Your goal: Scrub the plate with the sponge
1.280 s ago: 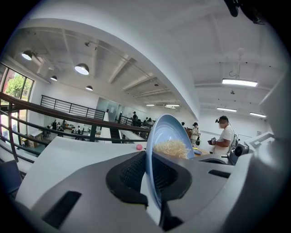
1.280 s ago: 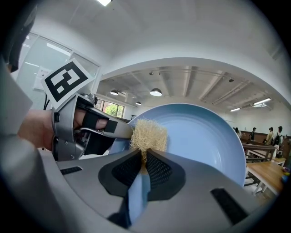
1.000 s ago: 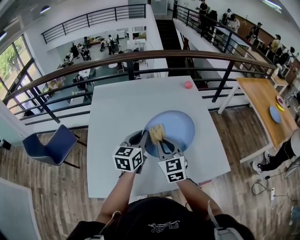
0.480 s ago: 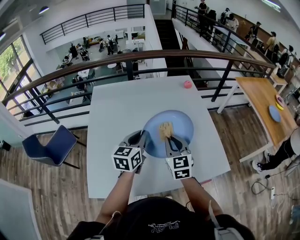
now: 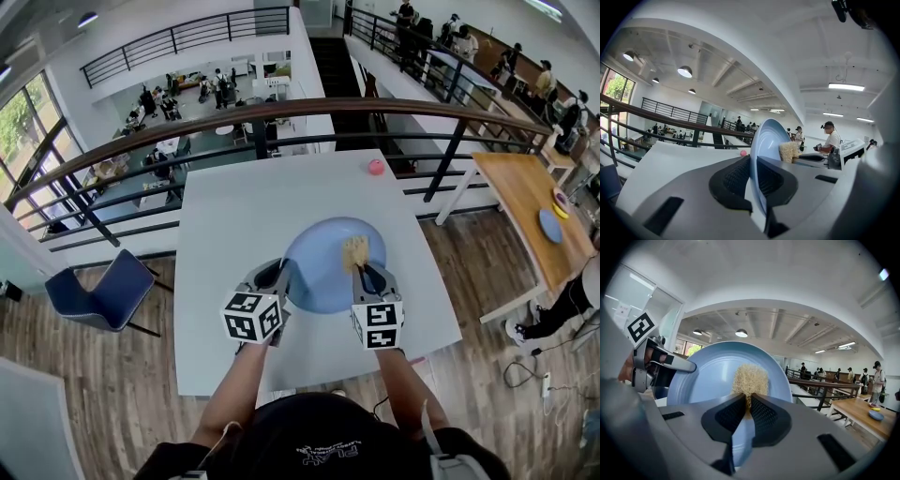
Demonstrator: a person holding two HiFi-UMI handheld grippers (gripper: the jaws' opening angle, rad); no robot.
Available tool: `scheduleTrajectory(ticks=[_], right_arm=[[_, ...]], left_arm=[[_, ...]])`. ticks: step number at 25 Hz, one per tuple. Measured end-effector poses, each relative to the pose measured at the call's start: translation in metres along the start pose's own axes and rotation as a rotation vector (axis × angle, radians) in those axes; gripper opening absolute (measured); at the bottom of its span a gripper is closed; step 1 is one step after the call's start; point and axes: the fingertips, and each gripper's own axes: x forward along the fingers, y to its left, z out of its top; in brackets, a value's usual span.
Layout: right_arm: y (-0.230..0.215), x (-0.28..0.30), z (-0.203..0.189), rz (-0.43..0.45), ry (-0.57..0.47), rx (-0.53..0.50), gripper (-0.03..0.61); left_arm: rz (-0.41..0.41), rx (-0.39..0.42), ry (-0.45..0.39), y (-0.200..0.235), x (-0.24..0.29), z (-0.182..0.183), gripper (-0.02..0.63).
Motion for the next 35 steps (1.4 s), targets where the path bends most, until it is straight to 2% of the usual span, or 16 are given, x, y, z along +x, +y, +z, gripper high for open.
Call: scheduleTrajectory(ticks=[8,15,19,27,35], right_arm=[[-0.022,-0.002,-0.008,-0.046,0.014,0.014,0.044],[-0.008,-0.005,-0.005,-0.033,0.011,0.018,0.044],[0.016,-0.016,0.001,0.028,-0.003,0.013,0.044],[0.099,-0.019,0.005,0.236,0.003,0.017,0.044],[0.134,-0.010,0.002,0.306,0.021,-0.017,0.044]], left_arm=[[0.007,0.006,-0.002,0.001,0.000,0.000,0.028],[0.024,0.010,0.002,0.007,-0.001,-0.001,0.026],[0.024,0.006,0.006,0.008,0.000,-0.003,0.028],[0.030,-0.007,0.002,0.008,0.006,-0.003,0.028],[0.029,-0.019,-0.015,0.007,0.003,0.001,0.028]])
